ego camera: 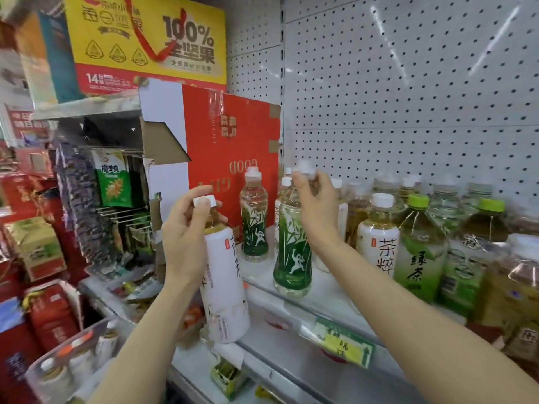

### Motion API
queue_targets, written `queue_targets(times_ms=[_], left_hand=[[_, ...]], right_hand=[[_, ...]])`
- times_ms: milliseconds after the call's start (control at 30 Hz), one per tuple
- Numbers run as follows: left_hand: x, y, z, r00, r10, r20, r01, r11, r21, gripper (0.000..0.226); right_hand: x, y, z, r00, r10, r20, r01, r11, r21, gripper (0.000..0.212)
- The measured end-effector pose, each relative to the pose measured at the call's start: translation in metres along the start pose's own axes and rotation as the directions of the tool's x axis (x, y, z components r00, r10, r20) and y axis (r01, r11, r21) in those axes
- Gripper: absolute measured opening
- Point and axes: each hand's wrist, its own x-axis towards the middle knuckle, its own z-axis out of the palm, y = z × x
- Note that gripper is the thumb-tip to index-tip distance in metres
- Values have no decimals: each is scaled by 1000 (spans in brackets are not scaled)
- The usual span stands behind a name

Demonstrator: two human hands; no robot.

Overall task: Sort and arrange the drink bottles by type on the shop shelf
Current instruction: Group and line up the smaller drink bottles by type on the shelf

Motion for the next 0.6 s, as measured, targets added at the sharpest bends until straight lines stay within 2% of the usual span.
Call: queue_targets(times_ms=[67,200,233,367,433,600], left_hand=[[5,-3,3,1000,9,8,-9,1000,-3,22],[20,-14,9,999,10,39,-9,999,-32,20],[25,-17,11,998,9,59,-6,999,-39,20],[44,-32,23,994,18,111,-14,999,-45,22],[53,-37,29,991,30,132,-22,998,-62,23],[71,-46,38,980,50,192,-27,992,-122,24]], right_hand=[[2,13,9,1000,11,23,-10,999,-49,22],[8,34,17,999,32,33,-27,990,-135,26],[10,37,17,999,42,26,-37,988,-152,21],[13,46,24,997,43,-62,-54,981,-188,16],[14,53,34,994,5,-113,-29,977,-213,28],[14,62,52,981,-48,-190,2,972,-237,13]])
